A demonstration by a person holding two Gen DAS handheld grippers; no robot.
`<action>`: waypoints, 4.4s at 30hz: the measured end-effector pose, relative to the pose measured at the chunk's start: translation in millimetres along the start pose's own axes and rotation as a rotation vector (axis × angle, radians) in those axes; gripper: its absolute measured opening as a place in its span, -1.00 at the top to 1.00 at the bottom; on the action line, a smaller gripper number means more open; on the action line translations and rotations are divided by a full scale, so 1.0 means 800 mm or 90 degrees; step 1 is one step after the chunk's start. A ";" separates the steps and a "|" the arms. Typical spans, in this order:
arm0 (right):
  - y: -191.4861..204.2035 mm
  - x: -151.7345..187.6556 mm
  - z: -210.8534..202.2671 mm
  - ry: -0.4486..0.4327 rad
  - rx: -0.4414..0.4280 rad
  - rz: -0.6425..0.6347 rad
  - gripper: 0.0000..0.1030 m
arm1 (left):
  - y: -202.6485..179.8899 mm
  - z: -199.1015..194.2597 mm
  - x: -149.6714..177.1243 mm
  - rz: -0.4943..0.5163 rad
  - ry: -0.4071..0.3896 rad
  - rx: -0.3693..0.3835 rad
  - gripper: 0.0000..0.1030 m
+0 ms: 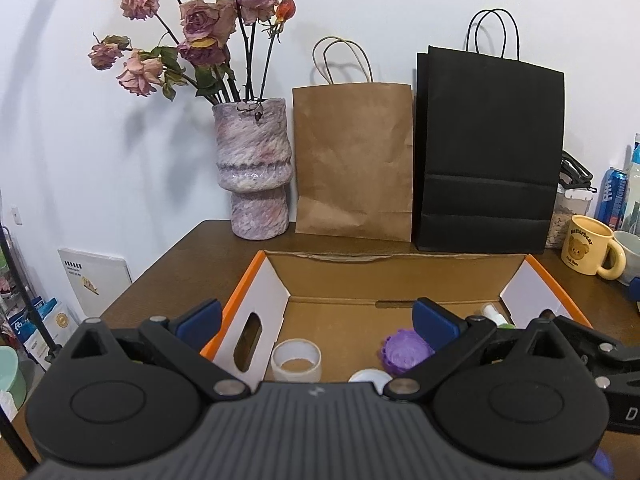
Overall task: Organize rigid objects
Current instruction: 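Open both grippers to drop lid and bottle, then lift out, then close the right gripper on the blue round lid while the left gripper approaches the white plug, then close the left gripper on the white plug adapter while the right gripper holds the blue lid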
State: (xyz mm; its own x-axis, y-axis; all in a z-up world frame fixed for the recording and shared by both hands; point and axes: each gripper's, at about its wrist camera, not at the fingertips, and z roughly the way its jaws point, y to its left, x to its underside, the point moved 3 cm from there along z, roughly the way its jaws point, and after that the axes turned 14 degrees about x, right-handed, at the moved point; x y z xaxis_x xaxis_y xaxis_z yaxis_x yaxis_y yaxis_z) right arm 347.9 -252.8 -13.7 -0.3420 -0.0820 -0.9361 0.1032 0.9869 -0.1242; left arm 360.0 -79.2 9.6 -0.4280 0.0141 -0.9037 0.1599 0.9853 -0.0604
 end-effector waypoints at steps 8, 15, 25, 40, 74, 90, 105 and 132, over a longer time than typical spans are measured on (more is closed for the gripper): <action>-0.007 0.017 -0.031 0.002 -0.005 0.000 -1.00 | -0.001 -0.034 0.022 -0.010 0.005 0.003 -1.00; -0.009 0.037 -0.063 0.007 -0.008 -0.010 -1.00 | -0.001 -0.060 0.041 -0.010 0.012 0.003 -1.00; -0.013 0.065 -0.102 0.018 -0.012 -0.025 -1.00 | 0.008 -0.094 0.063 -0.016 0.019 0.001 -1.00; -0.011 0.100 -0.136 0.047 -0.025 -0.062 -1.00 | 0.028 -0.129 0.100 -0.008 0.045 -0.013 -1.00; -0.041 0.127 -0.037 0.168 -0.008 0.050 -0.98 | 0.075 -0.125 0.137 -0.011 0.087 -0.054 -1.00; -0.030 0.129 -0.057 0.115 -0.021 0.044 -0.27 | 0.082 -0.104 0.137 -0.005 0.101 -0.041 -1.00; -0.034 0.127 -0.080 0.070 -0.001 0.050 -0.27 | 0.073 -0.076 0.136 0.016 0.104 -0.004 -1.00; -0.032 0.127 -0.083 0.060 -0.002 0.045 -0.27 | 0.090 -0.060 0.144 -0.035 0.102 0.007 -0.78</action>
State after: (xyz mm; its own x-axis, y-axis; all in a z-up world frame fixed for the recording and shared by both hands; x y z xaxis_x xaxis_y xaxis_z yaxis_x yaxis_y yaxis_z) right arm 248.8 -277.0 -83.8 -0.4199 0.0005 -0.9076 0.1277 0.9901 -0.0585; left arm 279.7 1.8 -78.5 -0.5721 -0.0121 -0.8201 0.1422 0.9833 -0.1137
